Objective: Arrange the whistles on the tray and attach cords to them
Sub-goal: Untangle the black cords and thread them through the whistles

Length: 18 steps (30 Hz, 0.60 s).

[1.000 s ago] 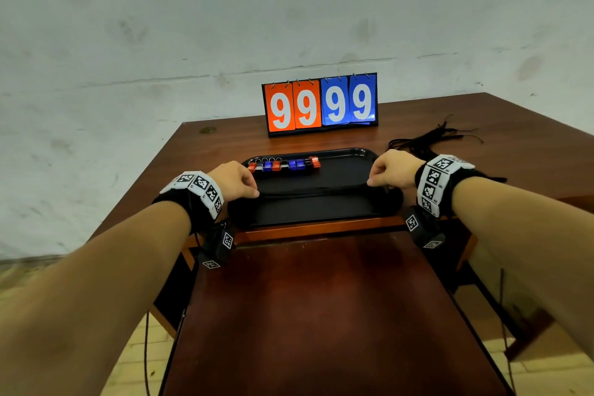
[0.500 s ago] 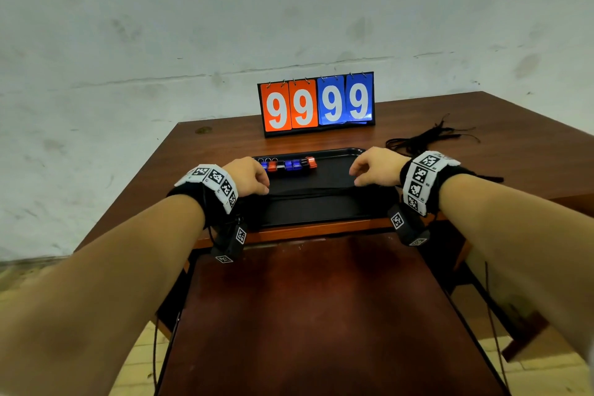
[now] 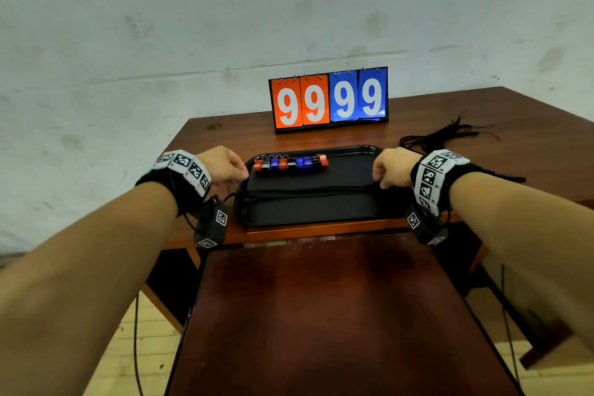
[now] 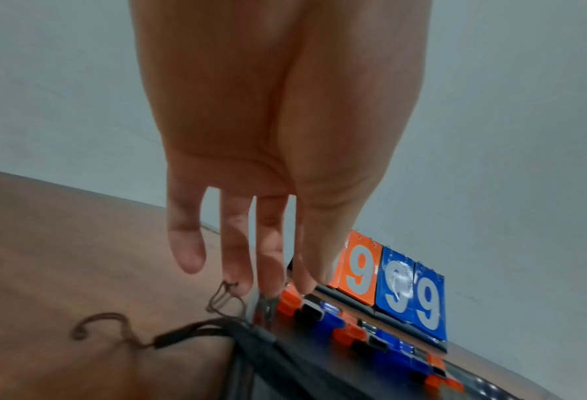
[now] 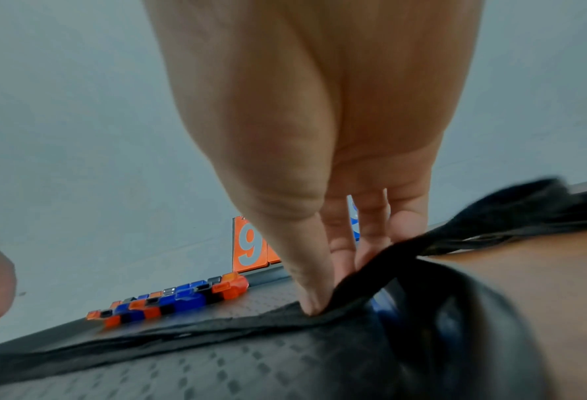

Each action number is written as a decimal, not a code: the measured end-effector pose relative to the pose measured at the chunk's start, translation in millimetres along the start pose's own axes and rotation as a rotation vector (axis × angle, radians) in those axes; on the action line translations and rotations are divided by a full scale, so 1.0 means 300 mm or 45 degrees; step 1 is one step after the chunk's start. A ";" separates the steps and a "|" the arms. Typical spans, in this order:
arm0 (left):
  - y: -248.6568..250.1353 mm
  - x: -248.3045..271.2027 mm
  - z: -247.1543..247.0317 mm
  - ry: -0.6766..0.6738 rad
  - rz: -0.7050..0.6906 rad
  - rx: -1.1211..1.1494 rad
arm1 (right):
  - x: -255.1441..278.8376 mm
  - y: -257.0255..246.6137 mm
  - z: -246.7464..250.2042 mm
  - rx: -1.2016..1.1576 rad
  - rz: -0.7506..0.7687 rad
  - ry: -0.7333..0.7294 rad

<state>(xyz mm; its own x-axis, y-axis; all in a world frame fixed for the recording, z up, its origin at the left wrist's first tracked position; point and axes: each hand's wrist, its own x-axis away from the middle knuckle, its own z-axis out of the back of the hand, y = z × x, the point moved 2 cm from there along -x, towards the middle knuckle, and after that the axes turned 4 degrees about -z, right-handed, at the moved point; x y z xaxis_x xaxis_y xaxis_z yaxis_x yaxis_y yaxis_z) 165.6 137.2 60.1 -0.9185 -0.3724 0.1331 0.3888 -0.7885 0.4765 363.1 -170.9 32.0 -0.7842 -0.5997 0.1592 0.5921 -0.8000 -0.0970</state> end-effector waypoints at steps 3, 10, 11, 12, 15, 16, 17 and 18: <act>-0.026 0.023 -0.016 -0.053 0.094 0.023 | 0.005 -0.005 0.004 0.025 -0.012 -0.003; -0.047 0.047 -0.021 -0.111 0.191 0.178 | 0.025 -0.004 0.019 0.089 -0.063 -0.083; -0.046 0.048 -0.020 -0.118 0.178 0.156 | 0.028 -0.004 0.019 0.089 -0.073 -0.085; -0.046 0.047 -0.021 -0.111 0.164 0.139 | 0.030 -0.003 0.019 0.087 -0.083 -0.084; -0.050 0.046 -0.033 -0.072 0.155 0.130 | 0.040 -0.005 0.021 0.091 -0.109 -0.076; -0.053 0.043 -0.039 -0.058 0.153 0.125 | 0.044 -0.006 0.022 0.086 -0.112 -0.072; -0.055 0.042 -0.044 -0.044 0.155 0.120 | 0.048 -0.005 0.022 0.073 -0.114 -0.065; -0.056 0.040 -0.050 -0.031 0.154 0.121 | 0.051 -0.001 0.023 0.053 -0.114 -0.054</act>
<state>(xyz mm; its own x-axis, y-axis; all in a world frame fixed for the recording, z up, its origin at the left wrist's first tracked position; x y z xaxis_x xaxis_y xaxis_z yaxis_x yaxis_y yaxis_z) 149.0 138.5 40.7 -0.8674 -0.4490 0.2147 0.4890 -0.6885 0.5357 352.4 -179.7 41.2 -0.8263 -0.5240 0.2067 0.5281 -0.8483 -0.0395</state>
